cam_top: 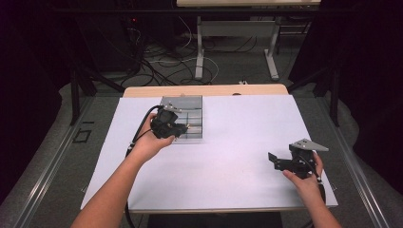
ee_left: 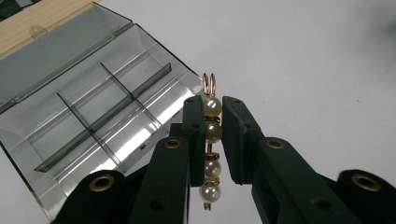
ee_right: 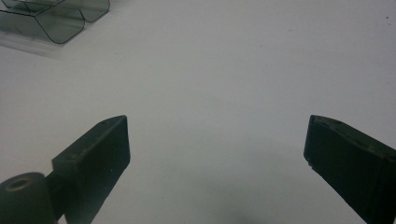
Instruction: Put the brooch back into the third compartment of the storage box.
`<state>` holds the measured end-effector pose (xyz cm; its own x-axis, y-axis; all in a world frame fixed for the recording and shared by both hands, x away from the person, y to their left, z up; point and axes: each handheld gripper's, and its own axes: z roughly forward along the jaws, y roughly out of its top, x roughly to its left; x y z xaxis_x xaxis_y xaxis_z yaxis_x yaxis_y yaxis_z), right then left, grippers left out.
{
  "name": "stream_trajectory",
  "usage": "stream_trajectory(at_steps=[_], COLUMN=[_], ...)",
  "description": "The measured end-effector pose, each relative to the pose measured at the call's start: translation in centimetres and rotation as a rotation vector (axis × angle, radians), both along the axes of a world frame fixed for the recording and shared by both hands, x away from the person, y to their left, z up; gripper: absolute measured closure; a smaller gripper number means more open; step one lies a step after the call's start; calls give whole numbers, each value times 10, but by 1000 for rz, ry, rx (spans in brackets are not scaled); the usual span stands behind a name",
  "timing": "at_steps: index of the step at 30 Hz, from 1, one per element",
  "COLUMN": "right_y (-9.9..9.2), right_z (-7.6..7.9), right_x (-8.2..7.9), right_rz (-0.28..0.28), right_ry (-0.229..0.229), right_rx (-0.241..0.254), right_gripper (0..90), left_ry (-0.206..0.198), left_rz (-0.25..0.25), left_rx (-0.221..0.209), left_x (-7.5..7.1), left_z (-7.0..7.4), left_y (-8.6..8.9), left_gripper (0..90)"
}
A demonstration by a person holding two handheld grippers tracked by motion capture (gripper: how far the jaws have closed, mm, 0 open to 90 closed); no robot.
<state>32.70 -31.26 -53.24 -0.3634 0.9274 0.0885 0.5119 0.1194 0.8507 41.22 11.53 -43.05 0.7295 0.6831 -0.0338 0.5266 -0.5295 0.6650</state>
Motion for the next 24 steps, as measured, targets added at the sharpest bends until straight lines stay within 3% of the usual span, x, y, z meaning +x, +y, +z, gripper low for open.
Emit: stream_trajectory(at_steps=[17, 24], right_y=[-1, -1], right_z=[0, -1], right_x=[0, 1], right_rz=[0, -2], right_ry=[3, -1], right_rx=[-5, -2], right_gripper=[68, 68], left_ry=[-54, -71], left_rz=[80, 84], left_rx=[-53, -73], left_x=[18, 27], left_z=[16, 24], left_y=[-3, -7], left_gripper=[803, 803])
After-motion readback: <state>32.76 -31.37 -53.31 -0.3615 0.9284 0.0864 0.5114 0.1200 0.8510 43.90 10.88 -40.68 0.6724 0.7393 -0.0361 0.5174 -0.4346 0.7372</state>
